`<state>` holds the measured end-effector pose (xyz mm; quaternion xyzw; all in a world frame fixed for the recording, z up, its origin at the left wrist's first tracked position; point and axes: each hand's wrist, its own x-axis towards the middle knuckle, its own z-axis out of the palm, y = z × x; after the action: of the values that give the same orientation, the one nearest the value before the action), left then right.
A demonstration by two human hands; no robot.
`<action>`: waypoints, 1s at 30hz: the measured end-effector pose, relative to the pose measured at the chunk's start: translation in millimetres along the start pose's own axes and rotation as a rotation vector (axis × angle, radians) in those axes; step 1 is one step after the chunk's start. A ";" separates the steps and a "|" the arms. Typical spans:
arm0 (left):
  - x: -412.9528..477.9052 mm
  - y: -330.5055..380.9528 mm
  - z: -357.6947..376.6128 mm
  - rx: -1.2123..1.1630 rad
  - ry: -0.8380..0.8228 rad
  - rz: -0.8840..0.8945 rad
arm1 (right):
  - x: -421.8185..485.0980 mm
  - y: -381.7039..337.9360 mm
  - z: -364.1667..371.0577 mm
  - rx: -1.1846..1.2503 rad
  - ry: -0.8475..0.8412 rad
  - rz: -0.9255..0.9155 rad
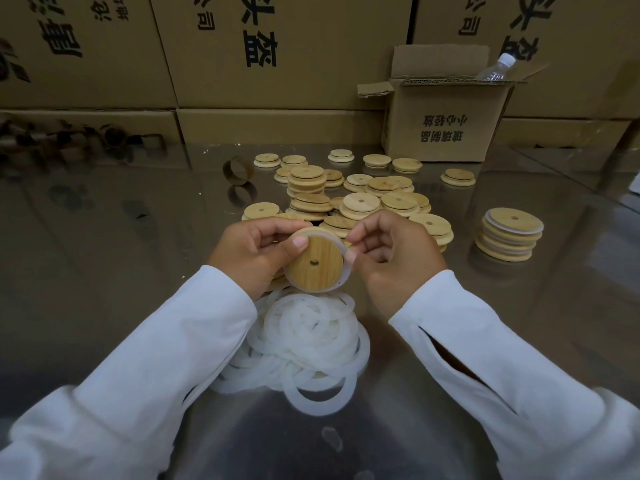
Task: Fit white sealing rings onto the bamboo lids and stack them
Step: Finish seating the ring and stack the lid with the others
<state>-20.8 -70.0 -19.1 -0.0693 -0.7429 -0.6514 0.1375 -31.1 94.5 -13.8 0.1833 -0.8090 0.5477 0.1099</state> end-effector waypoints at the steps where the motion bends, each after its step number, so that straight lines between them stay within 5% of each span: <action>1: -0.3 0.5 0.1 -0.005 -0.004 -0.006 | -0.1 -0.2 0.1 0.004 0.003 -0.004; 30: -1.3 -0.1 -0.7 -0.028 -0.042 -0.027 | -0.1 -1.9 -2.1 0.129 0.006 0.014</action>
<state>-19.5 -70.6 -19.6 -0.0748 -0.7372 -0.6621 0.1120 -30.3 95.9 -11.5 0.1826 -0.7730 0.5999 0.0962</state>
